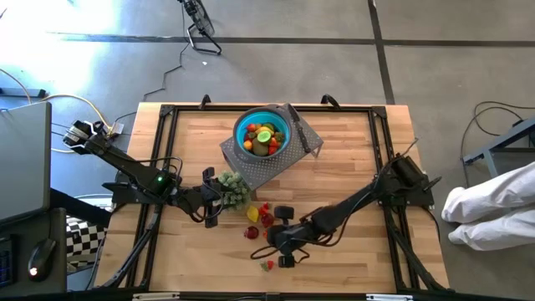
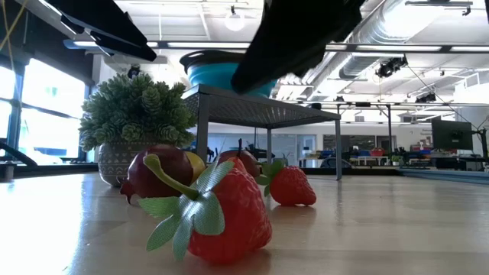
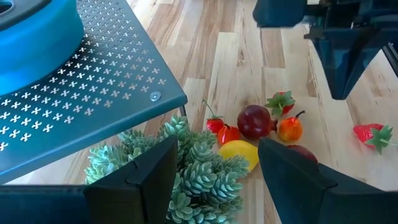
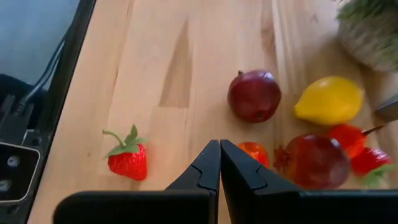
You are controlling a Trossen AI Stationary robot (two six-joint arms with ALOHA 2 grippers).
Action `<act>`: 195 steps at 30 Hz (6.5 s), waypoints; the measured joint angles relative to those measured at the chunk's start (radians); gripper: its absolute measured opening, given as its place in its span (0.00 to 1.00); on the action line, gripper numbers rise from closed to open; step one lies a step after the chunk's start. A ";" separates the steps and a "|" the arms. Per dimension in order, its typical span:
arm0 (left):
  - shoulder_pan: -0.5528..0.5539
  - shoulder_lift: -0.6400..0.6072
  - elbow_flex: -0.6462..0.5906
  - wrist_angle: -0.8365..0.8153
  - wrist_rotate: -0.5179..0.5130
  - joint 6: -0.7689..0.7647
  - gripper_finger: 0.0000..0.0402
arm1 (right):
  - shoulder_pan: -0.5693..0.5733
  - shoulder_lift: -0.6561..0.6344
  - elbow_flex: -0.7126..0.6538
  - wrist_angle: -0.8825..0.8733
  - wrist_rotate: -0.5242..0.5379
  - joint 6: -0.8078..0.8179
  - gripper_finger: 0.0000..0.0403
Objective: Pick & Place Fruit
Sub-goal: Put the pear into the blue strainer bowl on the shelf
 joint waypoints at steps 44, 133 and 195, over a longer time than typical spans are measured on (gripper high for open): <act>0.000 0.000 0.000 -0.003 -0.002 0.001 0.54 | -0.027 0.084 0.000 -0.024 0.057 -0.011 0.42; 0.000 0.000 0.000 -0.003 -0.001 0.001 0.54 | 0.005 -0.241 0.000 -0.062 0.215 0.044 0.01; 0.000 0.000 0.000 0.004 -0.048 0.057 0.54 | -0.773 -0.393 0.000 -0.157 -0.055 -0.425 0.01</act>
